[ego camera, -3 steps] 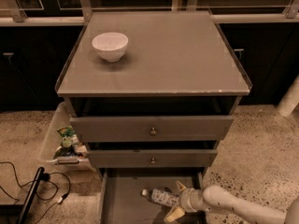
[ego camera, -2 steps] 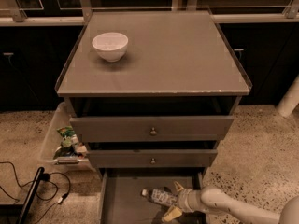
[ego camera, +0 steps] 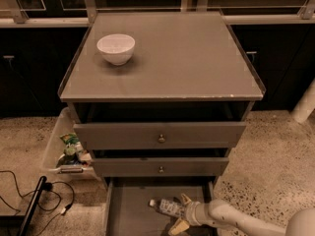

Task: Pick blue plastic bottle from bottom drawer and place on counter

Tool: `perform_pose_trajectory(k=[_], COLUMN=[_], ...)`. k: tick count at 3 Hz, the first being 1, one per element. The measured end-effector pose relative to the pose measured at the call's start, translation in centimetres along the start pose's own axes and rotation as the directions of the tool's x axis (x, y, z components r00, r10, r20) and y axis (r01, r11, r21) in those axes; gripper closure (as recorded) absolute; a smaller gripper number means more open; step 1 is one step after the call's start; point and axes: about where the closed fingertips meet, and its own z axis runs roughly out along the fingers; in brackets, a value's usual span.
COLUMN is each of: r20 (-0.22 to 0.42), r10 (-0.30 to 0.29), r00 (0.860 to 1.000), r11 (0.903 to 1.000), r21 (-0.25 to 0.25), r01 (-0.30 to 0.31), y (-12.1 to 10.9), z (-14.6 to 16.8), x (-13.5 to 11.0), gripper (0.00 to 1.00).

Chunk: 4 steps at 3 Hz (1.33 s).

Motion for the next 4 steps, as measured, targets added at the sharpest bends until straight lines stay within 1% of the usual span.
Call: perform_pose_trajectory(k=[1,2,3,4], r20=[-0.002,0.001,-0.003,0.006], r10=[-0.053,-0.113,-0.150,-0.134], r00=[0.999,0.994,0.989,0.991], r11=[0.9983,0.9925,0.9879,0.9910], r21=[0.025,0.046,0.039,0.003], r01=[0.053,0.113,0.150,0.134], y=[-0.8,-1.5,-1.7,-2.1], z=[0.9,1.4,2.2,3.0], x=[0.9,1.5,2.8,3.9], gripper=[0.00,0.00,0.00,0.19])
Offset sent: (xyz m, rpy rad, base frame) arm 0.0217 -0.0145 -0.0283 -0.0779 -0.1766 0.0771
